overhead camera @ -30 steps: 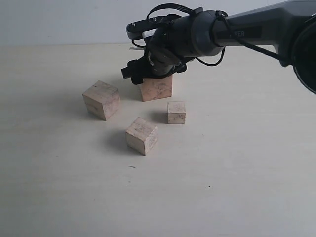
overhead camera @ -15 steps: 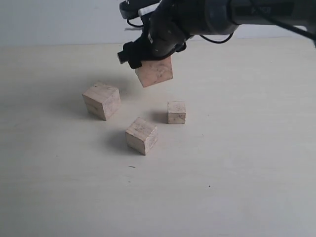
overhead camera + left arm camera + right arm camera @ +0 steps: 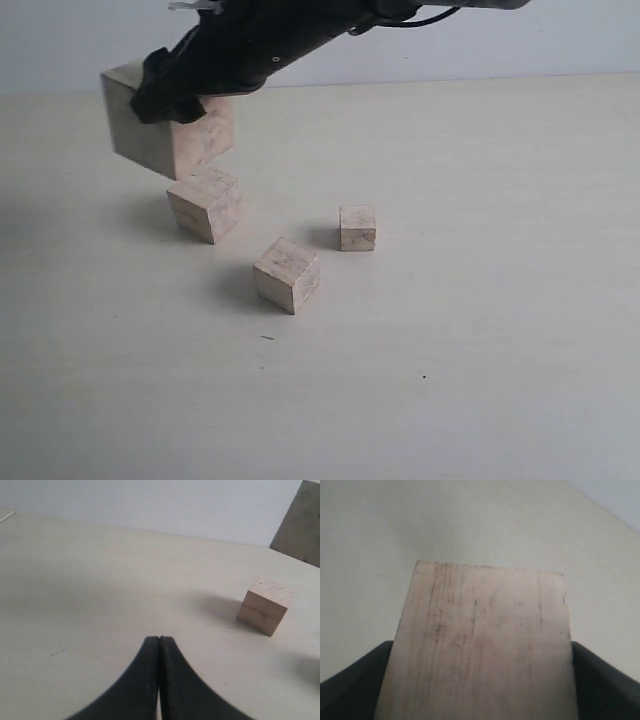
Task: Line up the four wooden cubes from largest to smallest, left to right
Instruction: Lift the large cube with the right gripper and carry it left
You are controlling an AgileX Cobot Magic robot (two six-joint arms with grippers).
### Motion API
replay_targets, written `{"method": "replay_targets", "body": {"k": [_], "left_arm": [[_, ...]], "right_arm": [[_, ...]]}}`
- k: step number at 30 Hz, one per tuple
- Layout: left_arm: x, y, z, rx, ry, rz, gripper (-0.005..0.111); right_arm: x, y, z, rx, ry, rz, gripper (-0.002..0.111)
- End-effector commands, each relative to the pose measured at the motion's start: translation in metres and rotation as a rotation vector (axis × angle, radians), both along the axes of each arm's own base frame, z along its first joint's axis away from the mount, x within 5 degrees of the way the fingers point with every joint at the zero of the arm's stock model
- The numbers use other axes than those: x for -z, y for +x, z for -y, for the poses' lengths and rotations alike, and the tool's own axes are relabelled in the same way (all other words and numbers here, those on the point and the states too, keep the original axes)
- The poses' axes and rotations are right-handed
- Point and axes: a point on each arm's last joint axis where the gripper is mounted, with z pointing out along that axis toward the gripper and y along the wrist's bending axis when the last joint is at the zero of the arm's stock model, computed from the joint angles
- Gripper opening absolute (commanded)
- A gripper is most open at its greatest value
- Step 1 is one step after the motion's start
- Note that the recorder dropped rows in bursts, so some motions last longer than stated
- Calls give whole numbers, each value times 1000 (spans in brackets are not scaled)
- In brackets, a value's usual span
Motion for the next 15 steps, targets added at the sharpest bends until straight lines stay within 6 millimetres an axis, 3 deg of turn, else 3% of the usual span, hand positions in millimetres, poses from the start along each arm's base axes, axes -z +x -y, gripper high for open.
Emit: {"method": "replay_targets", "body": {"k": [1,5,10,15], "left_arm": [[0,0,0,6,1,9,0],[0,0,0,6,1,9,0],[0,0,0,6,1,9,0],[0,0,0,6,1,9,0]], "right_arm": [[-21,-18,-14,-181,180,70,0],[-12,-33,-29,-275,161,150,0],[20,-48,-50,-374,112,175,0],[52,-48,-58,-414,67,166,0]]}}
